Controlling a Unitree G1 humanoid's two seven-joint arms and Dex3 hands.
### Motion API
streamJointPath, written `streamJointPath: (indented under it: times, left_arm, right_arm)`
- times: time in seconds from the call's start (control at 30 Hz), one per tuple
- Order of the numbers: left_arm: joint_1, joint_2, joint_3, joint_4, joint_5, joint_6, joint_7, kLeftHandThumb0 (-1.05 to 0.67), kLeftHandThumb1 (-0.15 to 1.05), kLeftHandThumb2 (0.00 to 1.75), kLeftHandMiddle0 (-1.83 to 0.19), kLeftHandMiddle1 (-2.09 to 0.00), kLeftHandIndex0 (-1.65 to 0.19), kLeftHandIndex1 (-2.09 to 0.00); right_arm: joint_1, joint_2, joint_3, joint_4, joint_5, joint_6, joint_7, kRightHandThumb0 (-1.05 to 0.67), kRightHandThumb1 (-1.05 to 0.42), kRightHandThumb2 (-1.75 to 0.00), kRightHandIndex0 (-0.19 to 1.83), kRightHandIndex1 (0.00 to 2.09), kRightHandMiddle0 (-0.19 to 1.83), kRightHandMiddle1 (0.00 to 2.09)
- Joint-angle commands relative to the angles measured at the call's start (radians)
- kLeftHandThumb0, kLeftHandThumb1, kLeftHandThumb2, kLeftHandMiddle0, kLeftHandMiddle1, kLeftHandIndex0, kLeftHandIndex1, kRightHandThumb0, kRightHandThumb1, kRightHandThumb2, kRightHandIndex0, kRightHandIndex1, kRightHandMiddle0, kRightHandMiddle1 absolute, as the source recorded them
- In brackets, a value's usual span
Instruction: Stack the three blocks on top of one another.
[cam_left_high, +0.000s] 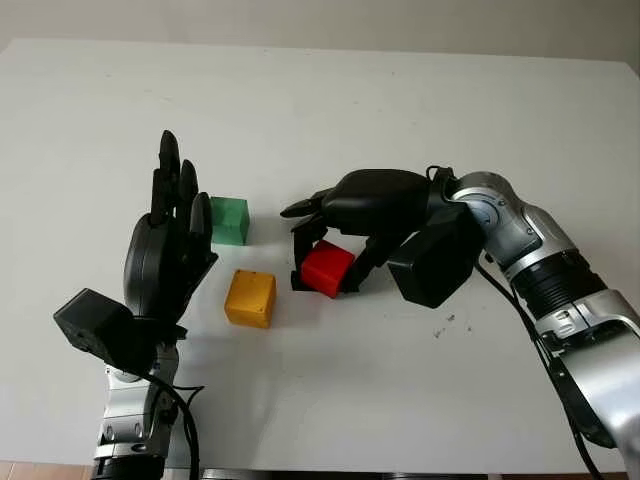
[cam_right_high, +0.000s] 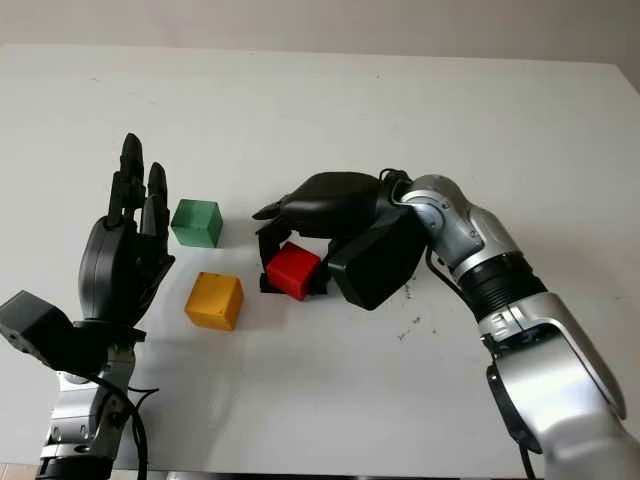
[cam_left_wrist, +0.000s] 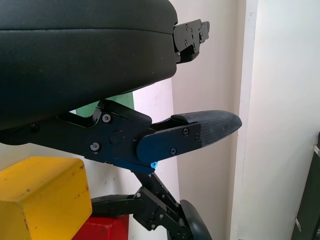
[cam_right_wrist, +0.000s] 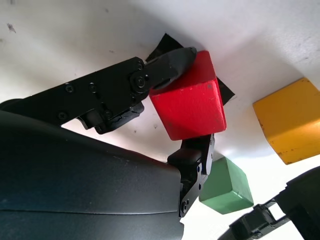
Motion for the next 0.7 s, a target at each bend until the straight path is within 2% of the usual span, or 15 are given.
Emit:
streamJointPath:
  times: [0.0, 0.1, 0.2, 0.27, 0.47, 0.6, 0.67]
  left_arm:
    - [0.011, 0.0, 0.003, -0.001, 0.002, -0.007, 0.002, -0.66, 1.05, 0.61, 0.19, 0.0, 0.19, 0.0]
    - [0.013, 0.003, 0.003, -0.001, 0.009, -0.012, 0.003, -0.66, 1.05, 0.62, 0.19, 0.0, 0.19, 0.0]
    - [0.018, 0.005, 0.005, -0.01, 0.007, -0.01, 0.003, -0.66, 1.05, 0.62, 0.19, 0.0, 0.19, 0.0]
    - [0.022, 0.006, 0.006, -0.02, 0.009, -0.003, 0.009, -0.66, 1.05, 0.62, 0.19, -0.01, 0.19, 0.0]
    - [0.038, 0.013, 0.013, -0.04, 0.001, 0.012, 0.007, -0.66, 1.05, 0.6, 0.19, 0.0, 0.19, 0.0]
    - [0.044, 0.016, 0.016, -0.048, 0.003, 0.017, 0.003, -0.65, 1.05, 0.6, 0.19, 0.0, 0.19, 0.0]
    - [0.047, 0.014, 0.017, -0.056, -0.001, 0.023, 0.004, -0.65, 1.05, 0.59, 0.19, 0.0, 0.19, 0.0]
  right_arm:
    - [0.026, -0.008, 0.002, -0.017, 0.016, 0.015, 0.022, -0.58, -0.92, -0.05, -0.03, 0.01, 0.21, 0.22]
    - [0.035, -0.02, -0.006, -0.035, 0.022, 0.016, 0.02, -0.64, -0.9, -0.05, -0.15, 0.01, 0.04, 0.08]
    - [0.047, -0.037, -0.022, -0.061, 0.023, 0.0, -0.015, -0.71, -0.89, -0.05, -0.19, 0.0, -0.09, 0.01]
    - [0.051, -0.057, -0.049, -0.093, 0.051, 0.04, -0.003, -0.73, -0.87, -0.04, -0.19, 0.0, -0.16, 0.0]
    - [0.077, -0.128, -0.142, -0.205, 0.136, 0.178, 0.045, -0.85, -0.89, -0.06, -0.19, 0.0, -0.19, 0.0]
    - [0.116, -0.148, -0.206, -0.252, 0.212, 0.244, 0.054, -0.89, -0.89, -0.06, -0.19, 0.0, -0.19, 0.0]
    - [0.165, -0.144, -0.267, -0.302, 0.271, 0.321, 0.03, -0.94, -0.91, -0.06, -0.19, 0.0, -0.19, 0.0]
